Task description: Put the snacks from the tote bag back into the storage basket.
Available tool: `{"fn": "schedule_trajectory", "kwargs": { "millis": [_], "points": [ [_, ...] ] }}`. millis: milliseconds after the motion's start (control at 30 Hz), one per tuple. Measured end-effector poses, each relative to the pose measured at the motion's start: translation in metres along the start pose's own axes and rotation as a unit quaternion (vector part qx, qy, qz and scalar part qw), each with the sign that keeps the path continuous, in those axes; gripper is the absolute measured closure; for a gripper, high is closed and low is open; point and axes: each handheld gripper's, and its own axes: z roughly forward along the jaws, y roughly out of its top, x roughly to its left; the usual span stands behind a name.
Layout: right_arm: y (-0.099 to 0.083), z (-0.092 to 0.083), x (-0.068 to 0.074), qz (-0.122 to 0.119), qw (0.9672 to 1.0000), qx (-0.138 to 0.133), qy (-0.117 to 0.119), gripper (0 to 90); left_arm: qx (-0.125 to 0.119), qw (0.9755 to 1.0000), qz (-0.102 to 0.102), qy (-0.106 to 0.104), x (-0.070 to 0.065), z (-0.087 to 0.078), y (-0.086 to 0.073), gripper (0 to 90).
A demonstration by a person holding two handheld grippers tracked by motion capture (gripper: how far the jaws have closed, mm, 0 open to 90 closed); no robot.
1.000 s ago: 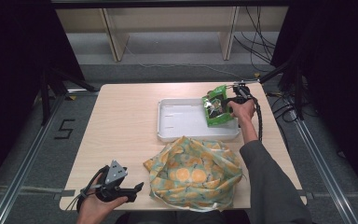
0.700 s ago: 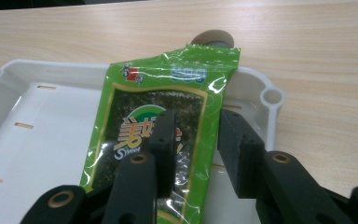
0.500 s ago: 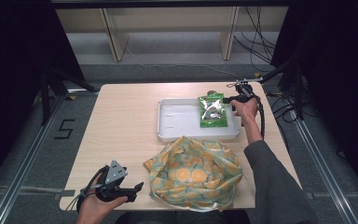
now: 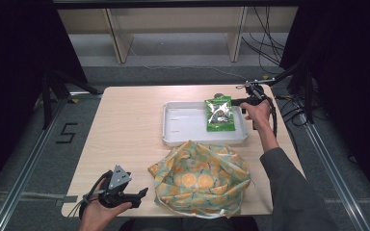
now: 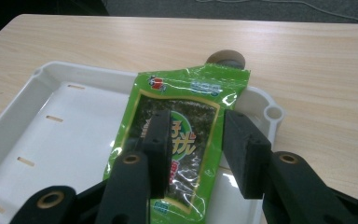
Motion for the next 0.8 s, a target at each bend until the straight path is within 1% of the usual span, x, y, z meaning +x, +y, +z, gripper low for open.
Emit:
{"fn": "schedule_trajectory", "kwargs": {
  "millis": [33, 67, 100, 133, 167, 200, 233, 267, 300, 333, 367, 400, 433, 467, 500, 533, 567, 600, 633, 667, 700, 733, 767, 800],
  "points": [
    [-0.001, 0.0, 0.004, 0.017, 0.9998, -0.007, -0.001, 63.5, 0.0, 1.0, -0.001, 0.0, 0.0, 0.0, 0.0, 21.1],
    [0.0, -0.004, 0.003, 0.002, 0.9998, 0.007, -0.016, 63.0, 0.0, 1.0, -0.003, 0.0, 0.0, 0.0, 0.0, 21.1],
    [-0.001, -0.003, 0.004, -0.001, 1.0, 0.002, -0.009, 62.4, -0.004, 1.0, -0.005, 0.0, 0.0, 0.001, 0.0, 21.1],
    [-0.001, -0.005, 0.007, 0.008, 0.9998, 0.007, -0.018, 61.9, -0.004, 1.0, -0.003, 0.0, 0.0, 0.0, 0.0, 21.1],
    [-0.002, -0.005, 0.006, -0.001, 1.0, 0.002, -0.01, 61.8, -0.004, 1.0, -0.004, 0.0, 0.0, 0.0, 0.0, 21.0],
    [-0.002, -0.008, 0.008, 0.0, 0.9999, 0.006, -0.009, 61.7, -0.004, 1.0, -0.006, 0.0, 0.0, 0.0, 0.0, 21.1],
    [-0.002, -0.008, 0.007, -0.02, 0.9996, 0.003, -0.02, 61.5, -0.001, 1.0, -0.006, -0.001, 0.0, 0.0, 0.0, 21.1],
    [-0.003, -0.01, 0.009, -0.005, 1.0, 0.007, -0.004, 61.2, -0.001, 0.9998, -0.022, 0.001, -0.002, 0.0, -0.001, 21.1],
    [-0.003, -0.01, 0.007, -0.025, 0.9997, 0.003, -0.005, 60.9, -0.001, 0.9999, -0.014, 0.001, -0.001, 0.0, -0.001, 21.1],
    [-0.005, -0.013, 0.013, -0.003, 1.0, 0.007, -0.001, 60.6, -0.001, 1.0, -0.002, 0.0, 0.001, 0.0, 0.0, 21.1],
    [-0.004, -0.013, 0.009, -0.033, 0.9995, 0.001, -0.002, 60.4, -0.002, 0.9999, -0.014, 0.001, -0.001, 0.0, -0.001, 21.1],
    [-0.006, -0.015, 0.014, -0.017, 0.9998, 0.007, 0.004, 59.8, -0.001, 1.0, -0.006, 0.001, 0.0, 0.0, 0.0, 21.1],
    [-0.006, -0.015, 0.012, -0.04, 0.9992, 0.002, 0.004, 59.4, -0.001, 1.0, -0.006, 0.002, 0.0, 0.0, 0.0, 21.1],
    [-0.006, -0.017, 0.015, -0.039, 0.9992, 0.003, 0.006, 59.0, -0.001, 1.0, -0.006, 0.002, 0.0, 0.0, 0.0, 21.1],
    [-0.007, -0.018, 0.017, -0.033, 0.9994, -0.003, 0.007, 58.8, -0.002, 1.0, -0.006, 0.002, 0.0, 0.0, 0.0, 21.1],
    [-0.008, -0.021, 0.02, -0.028, 0.9996, 0.001, 0.01, 58.7, -0.002, 1.0, -0.007, 0.002, 0.0, 0.0, 0.0, 21.1],
    [-0.007, -0.023, 0.02, -0.044, 0.9989, 0.002, 0.014, 58.0, -0.001, 1.0, -0.007, 0.002, 0.0, 0.0, 0.0, 21.0],
    [-0.007, -0.024, 0.02, -0.054, 0.9984, 0.004, 0.015, 57.6, -0.001, 1.0, -0.005, 0.002, 0.0, 0.0, 0.0, 21.1],
    [-0.008, -0.025, 0.023, -0.056, 0.9983, 0.002, 0.014, 57.6, -0.001, 1.0, -0.005, 0.003, 0.001, 0.0, 0.0, 21.1],
    [-0.009, -0.028, 0.025, -0.048, 0.9987, 0.006, 0.016, 57.6, -0.002, 1.0, -0.005, 0.003, 0.001, 0.0, 0.0, 21.1],
    [-0.009, -0.028, 0.025, -0.058, 0.9981, -0.004, 0.023, 57.6, -0.002, 1.0, -0.006, 0.002, 0.001, 0.0, 0.0, 21.1],
    [-0.009, -0.031, 0.027, -0.058, 0.9981, -0.003, 0.018, 57.3, -0.002, 0.9999, -0.011, 0.002, 0.0, 0.0, -0.001, 21.1],
    [-0.01, -0.032, 0.029, -0.052, 0.9983, -0.005, 0.024, 56.9, -0.002, 1.0, -0.009, 0.002, 0.0, 0.0, -0.001, 21.1],
    [-0.01, -0.034, 0.029, -0.062, 0.9978, -0.004, 0.024, 56.5, -0.002, 1.0, -0.008, 0.002, 0.001, 0.0, 0.0, 21.1]
  ]
}}
